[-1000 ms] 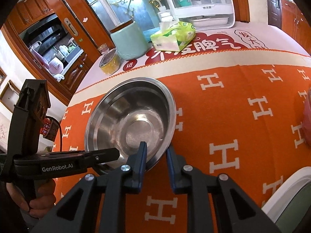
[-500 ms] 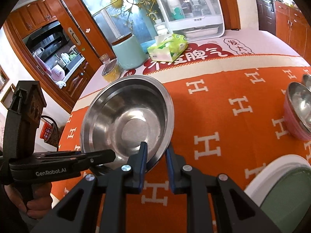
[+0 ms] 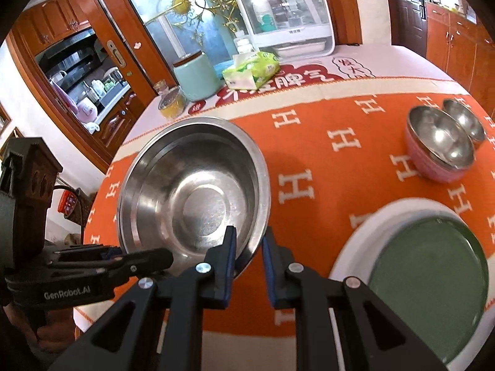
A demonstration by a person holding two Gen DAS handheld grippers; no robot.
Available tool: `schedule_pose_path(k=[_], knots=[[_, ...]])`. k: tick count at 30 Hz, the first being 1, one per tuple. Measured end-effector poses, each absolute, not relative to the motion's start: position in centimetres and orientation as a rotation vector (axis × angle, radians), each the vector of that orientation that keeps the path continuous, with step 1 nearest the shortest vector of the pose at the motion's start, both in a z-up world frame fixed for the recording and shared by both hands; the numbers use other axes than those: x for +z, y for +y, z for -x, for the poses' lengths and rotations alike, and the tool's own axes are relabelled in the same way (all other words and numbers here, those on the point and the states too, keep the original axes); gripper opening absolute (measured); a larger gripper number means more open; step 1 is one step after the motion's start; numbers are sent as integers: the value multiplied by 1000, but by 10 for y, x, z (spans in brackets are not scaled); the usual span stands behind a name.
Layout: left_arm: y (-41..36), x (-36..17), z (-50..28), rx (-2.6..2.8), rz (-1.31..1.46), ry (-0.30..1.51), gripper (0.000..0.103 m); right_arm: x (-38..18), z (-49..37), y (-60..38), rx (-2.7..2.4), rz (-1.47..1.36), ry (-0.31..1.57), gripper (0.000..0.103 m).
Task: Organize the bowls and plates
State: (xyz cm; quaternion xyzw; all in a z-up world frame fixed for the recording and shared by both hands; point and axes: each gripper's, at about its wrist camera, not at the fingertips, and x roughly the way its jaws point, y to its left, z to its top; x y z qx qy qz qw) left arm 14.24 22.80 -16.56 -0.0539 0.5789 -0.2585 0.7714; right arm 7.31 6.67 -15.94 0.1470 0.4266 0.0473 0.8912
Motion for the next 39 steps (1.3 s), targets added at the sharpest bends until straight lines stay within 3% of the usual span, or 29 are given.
schedule_pose_path(k=[26, 32, 39], knots=[[196, -207, -92, -597, -2, 1439, 30, -214, -23, 48, 36, -366, 1063, 16], [191, -209, -97, -597, -65, 1482, 36, -214, -27, 50, 49, -348, 1089, 16], [193, -200, -95, -574, -162, 1487, 60, -201, -24, 46, 48, -311, 1061, 17]])
